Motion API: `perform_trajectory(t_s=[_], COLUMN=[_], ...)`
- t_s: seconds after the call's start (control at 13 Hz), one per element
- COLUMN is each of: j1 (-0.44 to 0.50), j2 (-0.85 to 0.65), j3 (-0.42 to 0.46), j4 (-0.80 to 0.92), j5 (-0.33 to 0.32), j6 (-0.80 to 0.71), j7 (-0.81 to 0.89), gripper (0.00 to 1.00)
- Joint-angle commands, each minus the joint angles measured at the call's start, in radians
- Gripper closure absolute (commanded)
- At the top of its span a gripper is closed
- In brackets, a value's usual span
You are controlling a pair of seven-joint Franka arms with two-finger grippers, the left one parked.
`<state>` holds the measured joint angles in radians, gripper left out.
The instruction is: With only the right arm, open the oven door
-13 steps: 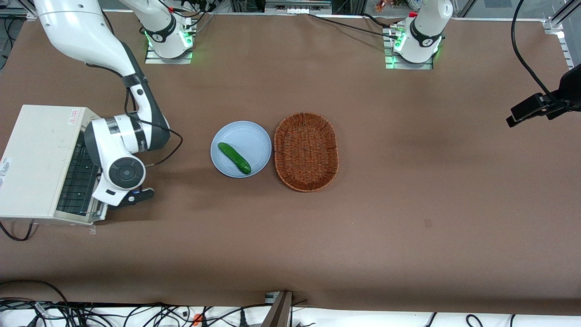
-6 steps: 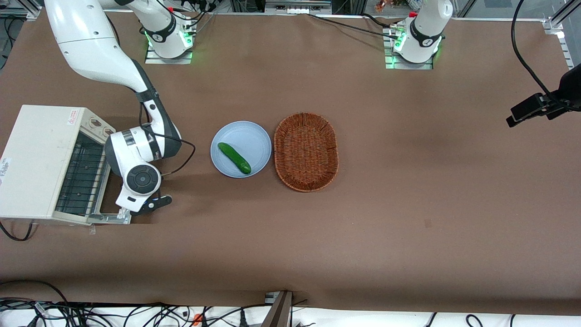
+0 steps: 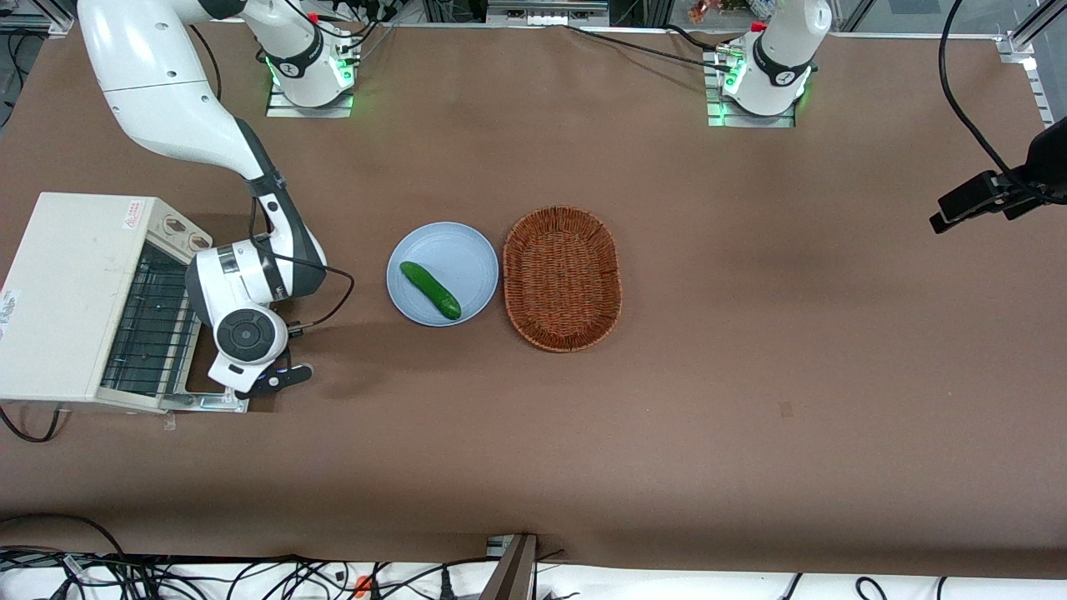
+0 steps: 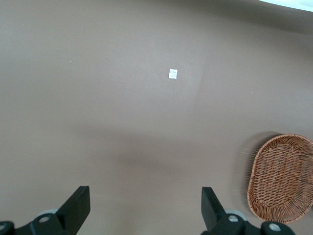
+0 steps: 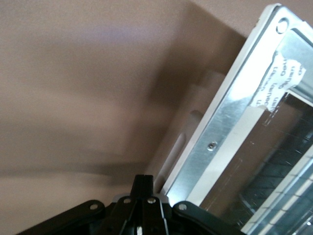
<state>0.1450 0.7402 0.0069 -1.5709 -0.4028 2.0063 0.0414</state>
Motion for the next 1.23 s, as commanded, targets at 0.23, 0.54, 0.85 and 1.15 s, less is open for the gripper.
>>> perform_trajectory(t_s=[0.23, 0.54, 0.85, 1.15], j1=[-0.079, -0.116, -0.127, -0.124], j2=[0.013, 0.013, 0.011, 0.01], j3=[-0.057, -0.057, -0.059, -0.057], j4=[0.028, 0.029, 0.029, 0.029], j5=[0.103, 0.327, 0.498, 0.529], j6=[-0.001, -0.008, -0.017, -0.027], j7=[-0.049, -0.048, -0.038, 0.053], gripper=[1.0, 1.0, 1.0, 1.0])
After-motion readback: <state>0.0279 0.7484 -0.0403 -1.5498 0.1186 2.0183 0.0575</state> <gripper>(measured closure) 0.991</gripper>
